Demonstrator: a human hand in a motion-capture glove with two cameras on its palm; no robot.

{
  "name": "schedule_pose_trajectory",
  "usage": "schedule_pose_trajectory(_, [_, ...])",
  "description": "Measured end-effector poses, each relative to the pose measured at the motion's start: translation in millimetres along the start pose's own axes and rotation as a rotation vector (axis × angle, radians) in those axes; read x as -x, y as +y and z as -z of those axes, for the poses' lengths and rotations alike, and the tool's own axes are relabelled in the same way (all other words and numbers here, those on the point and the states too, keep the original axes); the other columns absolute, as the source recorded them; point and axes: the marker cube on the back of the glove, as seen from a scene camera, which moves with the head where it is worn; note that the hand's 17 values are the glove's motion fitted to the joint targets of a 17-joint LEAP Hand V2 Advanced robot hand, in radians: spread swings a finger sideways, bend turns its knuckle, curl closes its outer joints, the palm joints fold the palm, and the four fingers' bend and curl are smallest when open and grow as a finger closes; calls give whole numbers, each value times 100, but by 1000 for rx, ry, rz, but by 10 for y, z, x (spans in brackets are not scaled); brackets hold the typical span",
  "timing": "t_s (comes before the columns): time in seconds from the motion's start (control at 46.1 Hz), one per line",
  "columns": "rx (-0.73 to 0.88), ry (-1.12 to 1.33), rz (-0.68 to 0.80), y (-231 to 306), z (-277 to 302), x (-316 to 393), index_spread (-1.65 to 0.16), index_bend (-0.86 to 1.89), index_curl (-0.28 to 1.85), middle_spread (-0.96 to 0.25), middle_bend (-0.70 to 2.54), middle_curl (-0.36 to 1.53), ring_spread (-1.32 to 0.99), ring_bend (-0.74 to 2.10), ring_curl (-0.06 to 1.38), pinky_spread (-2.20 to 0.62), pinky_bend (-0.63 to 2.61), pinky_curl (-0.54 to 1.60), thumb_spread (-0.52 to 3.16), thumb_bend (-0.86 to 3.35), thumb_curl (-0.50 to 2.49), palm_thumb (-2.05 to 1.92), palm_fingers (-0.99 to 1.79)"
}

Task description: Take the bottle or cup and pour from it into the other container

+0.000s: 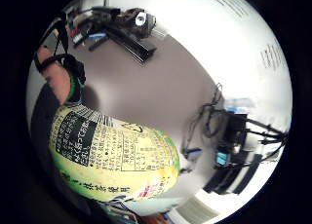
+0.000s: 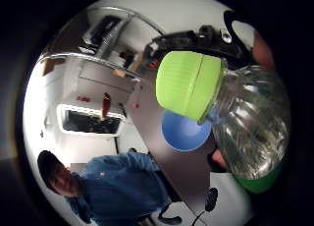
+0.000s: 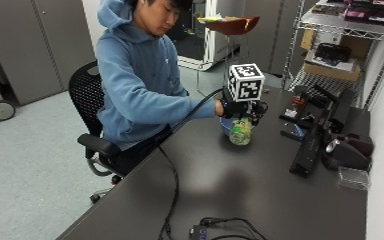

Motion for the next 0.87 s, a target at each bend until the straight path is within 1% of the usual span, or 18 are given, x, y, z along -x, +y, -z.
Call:
schedule_pose_trajectory(0.239, [209, 491, 113, -142, -69, 426, -12, 13, 36, -6, 33, 52, -15, 51, 46, -8, 35, 38, 15, -4, 69, 107, 112])
schedule_pose_trajectory(0.391, [286, 724, 174, -259, -159, 694, -12, 13, 36, -6, 33, 52, -15, 50, 46, -8, 36, 38, 15, -4, 70, 106, 112])
schedule_pose_trajectory(0.564, [349, 862, 215, -368, -288, 908, -12, 13, 36, -6, 32, 52, -15, 50, 46, -9, 36, 38, 15, -4, 70, 106, 112])
schedule_pose_trajectory(0.651, [363, 920, 200, -414, -338, 995, -12, 13, 36, -6, 32, 52, -16, 50, 46, -9, 36, 38, 15, -4, 70, 106, 112])
schedule_pose_trajectory(0.868, [360, 884, 232, -392, -360, 1050, -13, 13, 35, -6, 32, 52, -16, 49, 47, -10, 37, 38, 16, -4, 71, 105, 112])
